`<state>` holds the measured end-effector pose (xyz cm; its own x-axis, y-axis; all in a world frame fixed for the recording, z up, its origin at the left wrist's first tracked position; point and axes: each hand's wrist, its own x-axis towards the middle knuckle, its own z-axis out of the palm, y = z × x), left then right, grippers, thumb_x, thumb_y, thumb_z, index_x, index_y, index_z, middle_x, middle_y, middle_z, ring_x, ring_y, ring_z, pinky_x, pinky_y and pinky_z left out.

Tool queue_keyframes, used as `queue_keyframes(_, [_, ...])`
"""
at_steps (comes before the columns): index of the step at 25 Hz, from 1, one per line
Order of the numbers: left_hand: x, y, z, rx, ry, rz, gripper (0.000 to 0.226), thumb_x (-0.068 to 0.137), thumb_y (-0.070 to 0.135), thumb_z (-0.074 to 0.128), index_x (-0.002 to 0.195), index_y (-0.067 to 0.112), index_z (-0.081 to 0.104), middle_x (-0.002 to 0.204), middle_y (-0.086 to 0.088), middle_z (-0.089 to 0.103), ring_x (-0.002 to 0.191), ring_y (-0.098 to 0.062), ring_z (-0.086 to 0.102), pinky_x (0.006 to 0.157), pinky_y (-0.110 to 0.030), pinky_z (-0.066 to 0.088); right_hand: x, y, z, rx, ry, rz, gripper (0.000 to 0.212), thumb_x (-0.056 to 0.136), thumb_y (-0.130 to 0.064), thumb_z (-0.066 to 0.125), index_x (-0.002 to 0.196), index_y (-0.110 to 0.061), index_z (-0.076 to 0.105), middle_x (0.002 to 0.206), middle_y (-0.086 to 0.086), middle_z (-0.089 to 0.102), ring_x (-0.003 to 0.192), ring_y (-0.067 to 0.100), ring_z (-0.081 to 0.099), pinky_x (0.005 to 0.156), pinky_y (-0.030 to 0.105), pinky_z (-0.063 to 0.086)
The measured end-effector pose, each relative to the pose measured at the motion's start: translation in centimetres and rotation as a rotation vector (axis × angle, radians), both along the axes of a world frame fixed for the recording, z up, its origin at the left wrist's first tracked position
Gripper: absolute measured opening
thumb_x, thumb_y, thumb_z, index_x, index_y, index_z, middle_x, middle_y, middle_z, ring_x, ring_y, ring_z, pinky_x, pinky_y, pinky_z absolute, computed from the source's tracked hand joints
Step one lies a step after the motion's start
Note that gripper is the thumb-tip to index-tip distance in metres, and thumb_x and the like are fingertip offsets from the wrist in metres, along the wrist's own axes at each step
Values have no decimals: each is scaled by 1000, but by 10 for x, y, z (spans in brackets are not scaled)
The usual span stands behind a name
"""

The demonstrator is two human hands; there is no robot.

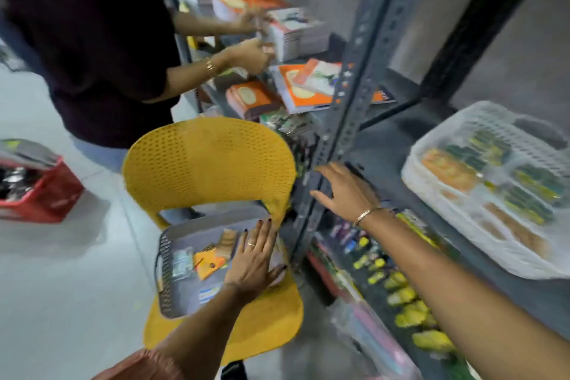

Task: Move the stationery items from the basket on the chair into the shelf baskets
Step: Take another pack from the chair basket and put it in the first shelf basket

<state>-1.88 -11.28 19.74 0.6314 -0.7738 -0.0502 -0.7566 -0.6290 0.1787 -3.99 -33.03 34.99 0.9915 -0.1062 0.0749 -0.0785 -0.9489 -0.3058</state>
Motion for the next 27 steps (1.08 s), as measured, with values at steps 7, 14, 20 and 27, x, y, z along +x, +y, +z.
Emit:
queue_keyframes(7, [32, 108, -111, 150, 273, 176, 80, 91, 65, 13, 134, 3, 39, 140, -19, 43, 132, -31, 24, 103, -48, 16, 83, 81, -158, 81, 354, 127, 53, 85, -26, 62, 131, -6, 45, 139, 17, 43, 130, 34, 40, 100, 48, 42])
queue_keyframes(14, [7, 145, -189, 204, 322, 315, 85, 90, 68, 13, 130, 4, 51, 143, -16, 39, 131, -33, 36, 102, -50, 34, 130, 127, -278, -154, 565, 399, 55, 89, -10, 53, 140, -12, 31, 145, 10, 37, 134, 27, 33, 99, 41, 37])
queue_keyframes(20, [-2, 143, -208, 173, 312, 420, 85, 91, 67, 11, 131, 2, 48, 146, -16, 36, 134, -31, 31, 102, -54, 32, 154, 145, -349, -302, 511, 677, 50, 74, -7, 30, 112, -3, 63, 116, 24, 65, 107, 40, 63, 73, 45, 60])
queue_keyframes(27, [-5, 144, -216, 168, 280, 424, 79, 91, 65, 18, 133, 5, 45, 150, -13, 27, 140, -26, 16, 110, -50, 15, 166, 151, -353, -388, 393, 666, 41, 80, -8, 63, 120, -7, 54, 122, 19, 55, 111, 34, 53, 82, 38, 51])
